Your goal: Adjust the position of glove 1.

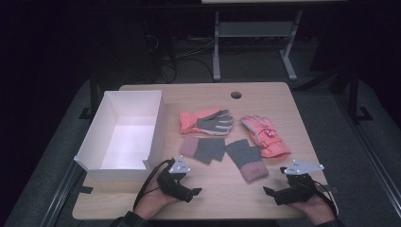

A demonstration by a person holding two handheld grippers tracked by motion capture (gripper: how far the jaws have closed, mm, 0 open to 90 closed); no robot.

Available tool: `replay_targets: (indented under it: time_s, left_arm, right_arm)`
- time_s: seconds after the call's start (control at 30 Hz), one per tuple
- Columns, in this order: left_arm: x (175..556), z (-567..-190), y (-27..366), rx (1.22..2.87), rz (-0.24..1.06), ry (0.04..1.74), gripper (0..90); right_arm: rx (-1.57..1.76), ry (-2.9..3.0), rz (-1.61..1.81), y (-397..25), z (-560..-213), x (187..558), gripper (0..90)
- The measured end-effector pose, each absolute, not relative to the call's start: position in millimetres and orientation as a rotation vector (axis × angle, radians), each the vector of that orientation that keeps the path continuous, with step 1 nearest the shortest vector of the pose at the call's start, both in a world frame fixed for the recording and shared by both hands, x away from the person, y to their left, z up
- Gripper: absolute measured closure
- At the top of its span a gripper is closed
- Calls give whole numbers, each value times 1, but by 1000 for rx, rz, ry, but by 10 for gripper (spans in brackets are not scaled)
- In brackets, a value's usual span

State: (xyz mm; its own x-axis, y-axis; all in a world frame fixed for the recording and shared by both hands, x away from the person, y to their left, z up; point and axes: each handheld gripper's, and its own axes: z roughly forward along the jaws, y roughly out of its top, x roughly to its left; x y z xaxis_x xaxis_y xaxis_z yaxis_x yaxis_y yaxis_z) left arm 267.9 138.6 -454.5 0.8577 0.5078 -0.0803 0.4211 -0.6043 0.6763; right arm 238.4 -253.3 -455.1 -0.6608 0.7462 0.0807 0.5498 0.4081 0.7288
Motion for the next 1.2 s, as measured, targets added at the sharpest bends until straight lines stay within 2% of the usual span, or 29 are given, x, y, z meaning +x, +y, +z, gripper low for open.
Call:
replay_targets:
  time_s: [0.13, 0.2, 0.33, 0.47, 0.53, 0.57, 0.63, 0.67, 0.77, 0.83, 1.2]
  left_arm:
    - [266, -452, 132, 2352, 144, 630, 121]
    - [265, -453, 130, 2361, 129, 616, 123]
    - [267, -454, 132, 2390, 145, 599, 128]
    - [270, -454, 135, 2383, 172, 572, 129]
    - [269, -454, 136, 2377, 171, 570, 130]
    - [269, -454, 136, 2378, 172, 566, 130]
    - [270, -454, 136, 2371, 172, 561, 130]
    - [270, -454, 136, 2368, 170, 559, 130]
    - [269, -453, 135, 2361, 169, 560, 130]
    - [270, -453, 135, 2362, 175, 558, 130]
    - [269, -455, 131, 2334, 166, 568, 132]
  right_arm:
    - [1138, 2415, 1100, -254, -455, 240, 26]
    - [1137, 2426, 1108, -254, -455, 241, 67]
    - [1126, 2430, 1114, -255, -454, 243, 83]
    - [1135, 2430, 1120, -256, -454, 243, 154]
    - [1127, 2426, 1129, -256, -452, 243, 275]
    - [1114, 2418, 1136, -256, -450, 243, 378]
    - [1089, 2394, 1152, -255, -446, 243, 508]
    - [1078, 2400, 1156, -254, -444, 244, 602]
    - [1048, 2409, 1176, -249, -441, 250, 795]
    - [1043, 2412, 1190, -246, -440, 255, 892]
    - [1017, 2443, 1158, -239, -444, 282, 900]
